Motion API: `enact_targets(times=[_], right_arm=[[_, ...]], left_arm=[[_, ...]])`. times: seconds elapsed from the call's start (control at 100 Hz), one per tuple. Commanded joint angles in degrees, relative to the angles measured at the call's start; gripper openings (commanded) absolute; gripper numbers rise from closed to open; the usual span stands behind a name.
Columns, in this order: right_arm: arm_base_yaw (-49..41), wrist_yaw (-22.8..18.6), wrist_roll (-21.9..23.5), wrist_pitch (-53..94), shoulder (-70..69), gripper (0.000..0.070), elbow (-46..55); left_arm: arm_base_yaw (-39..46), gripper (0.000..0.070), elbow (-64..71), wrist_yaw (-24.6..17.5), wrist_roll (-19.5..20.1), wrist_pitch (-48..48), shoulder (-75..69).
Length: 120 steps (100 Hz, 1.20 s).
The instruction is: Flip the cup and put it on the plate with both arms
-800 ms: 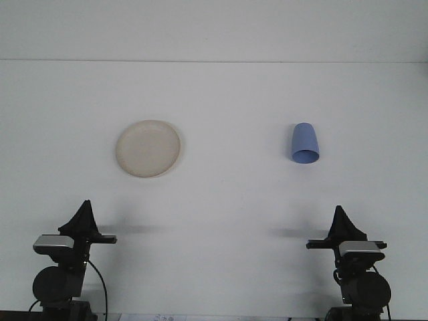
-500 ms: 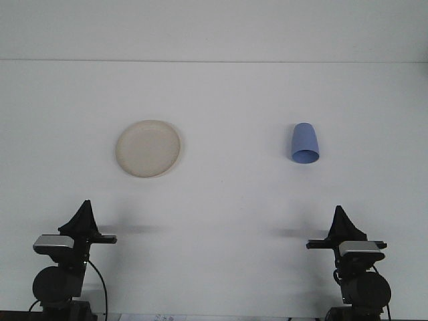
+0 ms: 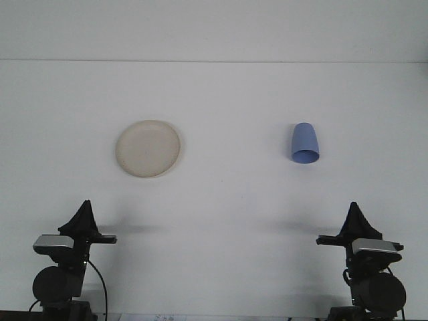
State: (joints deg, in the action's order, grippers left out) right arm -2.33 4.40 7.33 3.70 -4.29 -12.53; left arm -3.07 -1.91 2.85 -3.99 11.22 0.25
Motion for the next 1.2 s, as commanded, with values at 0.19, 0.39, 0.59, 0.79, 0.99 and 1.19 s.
enact_targets(times=[0.19,0.39,0.59,0.79,0.99,1.19], right_arm=[[-0.1,0.2,0.1,15.7,-19.0,0.0,-20.5],[-0.1,-1.6,-1.4,13.0,-32.8,0.0356,-26.3],[-0.1,-1.0,-3.3,4.7,-43.2,0.0558,-24.7],[0.0,-1.2,-5.3,-13.2,-50.1,0.0523,-17.9],[0.1,-1.4,-6.6,-24.2,-58.5,0.0516,-13.9],[0.3,-1.4,-7.8,-34.1,-68.2,0.0516,-13.9]], left_arm=[[0.0,0.0016,1.1,0.2,-0.1,0.8,-0.1],[0.0,0.0016,1.1,0.2,-0.1,0.8,-0.1],[0.0,0.0016,1.1,0.2,-0.1,0.9,-0.1],[0.0,0.0016,1.1,0.2,-0.1,0.8,-0.1],[0.0,0.0016,1.1,0.2,-0.1,0.8,-0.1],[0.0,0.0016,1.1,0.2,-0.1,0.8,-0.1]])
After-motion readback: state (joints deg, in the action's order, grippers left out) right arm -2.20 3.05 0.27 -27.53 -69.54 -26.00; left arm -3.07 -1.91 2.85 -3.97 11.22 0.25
